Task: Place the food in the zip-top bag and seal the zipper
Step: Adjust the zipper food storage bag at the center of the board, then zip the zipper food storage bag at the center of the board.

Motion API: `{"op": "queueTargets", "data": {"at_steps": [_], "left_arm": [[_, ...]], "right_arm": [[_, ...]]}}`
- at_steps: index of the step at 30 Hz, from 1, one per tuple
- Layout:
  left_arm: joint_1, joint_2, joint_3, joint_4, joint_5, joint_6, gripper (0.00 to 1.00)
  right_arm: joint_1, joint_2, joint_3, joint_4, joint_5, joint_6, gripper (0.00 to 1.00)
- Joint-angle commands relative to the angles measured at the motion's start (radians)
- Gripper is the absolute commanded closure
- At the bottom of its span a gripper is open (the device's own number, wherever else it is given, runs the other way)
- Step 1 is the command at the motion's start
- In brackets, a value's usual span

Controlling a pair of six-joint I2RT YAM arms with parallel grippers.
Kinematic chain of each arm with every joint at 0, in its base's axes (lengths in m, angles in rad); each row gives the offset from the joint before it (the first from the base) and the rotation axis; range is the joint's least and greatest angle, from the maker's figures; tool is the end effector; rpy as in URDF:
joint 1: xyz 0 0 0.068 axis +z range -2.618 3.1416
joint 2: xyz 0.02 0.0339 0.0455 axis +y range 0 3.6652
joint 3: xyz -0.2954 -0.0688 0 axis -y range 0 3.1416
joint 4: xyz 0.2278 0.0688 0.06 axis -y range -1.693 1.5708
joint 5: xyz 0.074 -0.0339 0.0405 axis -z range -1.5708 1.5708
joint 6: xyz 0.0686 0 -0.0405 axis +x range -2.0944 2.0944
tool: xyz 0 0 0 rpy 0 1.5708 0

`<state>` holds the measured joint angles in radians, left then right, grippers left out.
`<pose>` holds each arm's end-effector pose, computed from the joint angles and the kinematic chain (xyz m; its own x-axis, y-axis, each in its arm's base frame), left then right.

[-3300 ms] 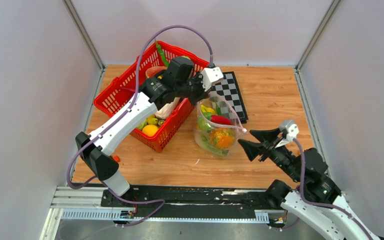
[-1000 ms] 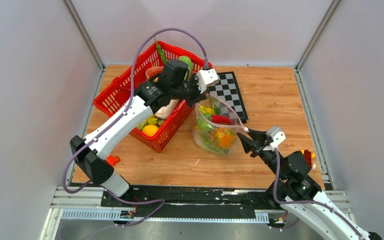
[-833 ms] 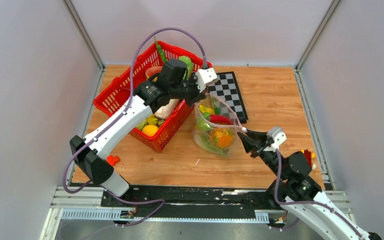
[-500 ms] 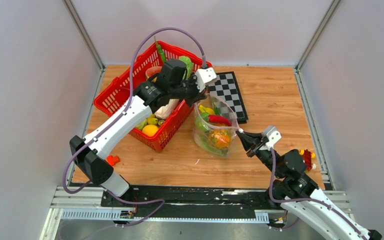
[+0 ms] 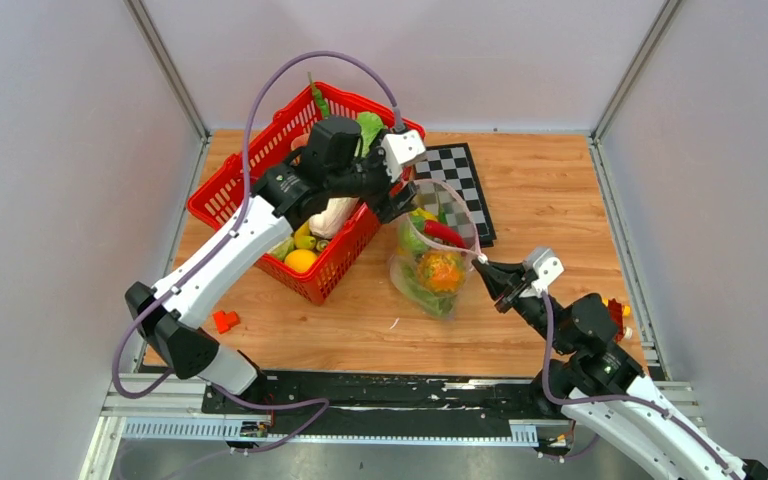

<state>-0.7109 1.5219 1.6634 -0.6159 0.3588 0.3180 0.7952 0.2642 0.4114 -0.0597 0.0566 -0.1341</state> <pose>0.2462 -0.2438 0.4369 -0.0638 0.4412 -0.8951 0.9134 0.3871 0.1258 0.0681 0.0639 0.2959 0.1507 -0.0370 -0.9879 -0.6592 0.7410 -0.1283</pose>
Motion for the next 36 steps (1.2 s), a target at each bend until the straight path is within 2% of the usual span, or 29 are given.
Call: {"op": "queueTargets", "data": {"at_steps": [1,6,9,11,14,21,31,36], "left_arm": [[0.005,-0.095,0.059,0.050,0.075,0.023,0.14],[-0.055,-0.132,0.045,0.095,0.241,0.085,0.17],[-0.107,-0.120,0.032,0.075,0.323,0.222,0.18],[-0.132,-0.103,0.039,0.057,0.329,0.287,0.16],[-0.162,-0.051,0.093,-0.038,0.371,0.412,0.14],[-0.272,0.049,0.192,-0.199,0.335,0.659,0.14],[-0.321,0.167,0.314,-0.392,0.352,0.772,0.31],[-0.341,0.195,0.342,-0.405,0.340,0.775,0.37]], "right_arm": [[-0.002,0.024,0.100,-0.038,-0.026,-0.018,1.00],[-0.001,0.050,0.148,-0.094,-0.084,-0.039,1.00],[-0.003,0.061,0.157,-0.101,-0.111,-0.047,1.00],[-0.002,0.068,0.160,-0.101,-0.124,-0.048,1.00],[-0.002,0.077,0.173,-0.109,-0.142,-0.050,1.00],[-0.002,0.083,0.196,-0.125,-0.143,-0.065,1.00],[-0.002,0.091,0.194,-0.135,-0.178,-0.089,1.00],[-0.002,0.098,0.204,-0.144,-0.192,-0.100,1.00]]}}
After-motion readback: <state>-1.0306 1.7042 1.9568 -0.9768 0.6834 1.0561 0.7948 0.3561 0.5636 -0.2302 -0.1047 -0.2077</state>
